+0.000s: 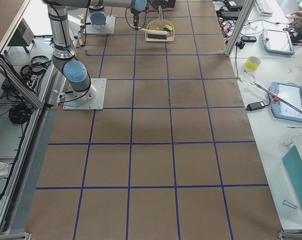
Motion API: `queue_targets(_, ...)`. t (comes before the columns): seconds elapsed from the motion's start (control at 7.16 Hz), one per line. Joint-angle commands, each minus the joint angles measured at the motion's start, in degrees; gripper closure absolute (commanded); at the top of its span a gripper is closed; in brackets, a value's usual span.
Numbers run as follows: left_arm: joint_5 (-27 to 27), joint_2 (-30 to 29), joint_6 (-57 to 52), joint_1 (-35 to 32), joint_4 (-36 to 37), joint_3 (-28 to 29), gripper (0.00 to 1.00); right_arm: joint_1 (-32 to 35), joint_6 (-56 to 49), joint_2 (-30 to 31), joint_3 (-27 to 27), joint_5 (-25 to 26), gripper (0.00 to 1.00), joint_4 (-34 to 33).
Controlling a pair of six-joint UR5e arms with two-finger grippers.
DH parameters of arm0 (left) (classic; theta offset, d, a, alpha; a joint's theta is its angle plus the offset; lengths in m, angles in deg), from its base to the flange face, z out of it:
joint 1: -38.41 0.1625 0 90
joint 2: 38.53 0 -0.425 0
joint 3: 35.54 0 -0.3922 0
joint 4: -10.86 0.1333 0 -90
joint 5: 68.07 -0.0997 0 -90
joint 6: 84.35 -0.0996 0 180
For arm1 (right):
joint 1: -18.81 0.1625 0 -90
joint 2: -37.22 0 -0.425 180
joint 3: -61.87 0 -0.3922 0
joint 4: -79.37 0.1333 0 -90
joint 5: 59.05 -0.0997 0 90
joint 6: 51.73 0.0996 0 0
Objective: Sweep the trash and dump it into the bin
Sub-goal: 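Lift the dustpan over the trash bag with the left gripper while the right withdraws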
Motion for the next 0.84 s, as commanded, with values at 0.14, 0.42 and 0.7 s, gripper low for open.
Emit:
queue_targets(0.14,5.0,-1.0,-5.7,7.7,-18.7,13.7,1.00,-12.6,-17.0,4.3,0.0,0.6,1.00,4.4)
queue_targets(0.42,15.2,-1.2,-9.3,19.6,-27.6,18.9,1.00,-24.2,-32.2,4.7,0.3,1.8,1.00,4.7)
queue_targets(0.7,16.1,-1.1,-11.5,28.7,-33.6,21.9,1.00,-37.3,-49.4,4.5,1.2,1.9,1.00,3.4)
